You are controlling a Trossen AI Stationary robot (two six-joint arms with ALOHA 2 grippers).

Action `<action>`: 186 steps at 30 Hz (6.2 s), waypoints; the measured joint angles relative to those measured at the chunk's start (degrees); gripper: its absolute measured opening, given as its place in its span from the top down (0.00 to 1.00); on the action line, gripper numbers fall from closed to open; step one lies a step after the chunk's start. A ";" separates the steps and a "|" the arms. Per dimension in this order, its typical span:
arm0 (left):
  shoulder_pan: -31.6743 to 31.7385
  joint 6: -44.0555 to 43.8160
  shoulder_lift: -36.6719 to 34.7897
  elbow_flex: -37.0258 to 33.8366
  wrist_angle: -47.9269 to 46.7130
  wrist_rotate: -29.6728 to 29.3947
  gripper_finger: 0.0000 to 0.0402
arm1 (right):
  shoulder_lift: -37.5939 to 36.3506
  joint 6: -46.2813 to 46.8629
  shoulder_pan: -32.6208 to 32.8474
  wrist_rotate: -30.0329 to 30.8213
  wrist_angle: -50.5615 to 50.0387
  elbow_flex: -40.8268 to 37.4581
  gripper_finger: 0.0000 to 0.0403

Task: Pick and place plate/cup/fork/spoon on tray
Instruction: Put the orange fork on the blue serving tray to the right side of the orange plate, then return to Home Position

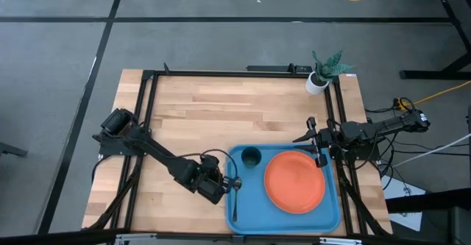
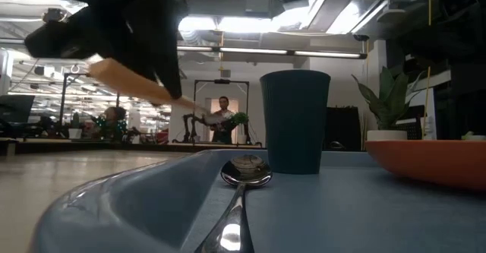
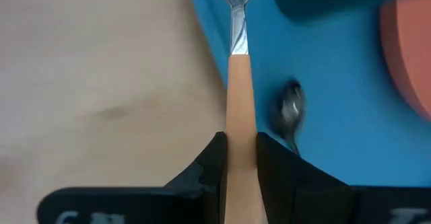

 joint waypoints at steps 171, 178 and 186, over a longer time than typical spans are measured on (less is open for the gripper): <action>27.50 115.25 3.73 37.76 -38.10 6.45 0.75 | 0.00 0.04 0.02 0.00 0.04 -0.02 0.78; 33.85 106.90 3.76 37.76 -40.70 9.35 0.75 | 0.00 -0.04 -0.01 -0.02 0.04 -0.02 0.78; 38.10 113.44 3.76 37.76 -41.18 18.13 0.76 | 0.00 0.02 0.02 -0.02 0.02 -0.02 0.78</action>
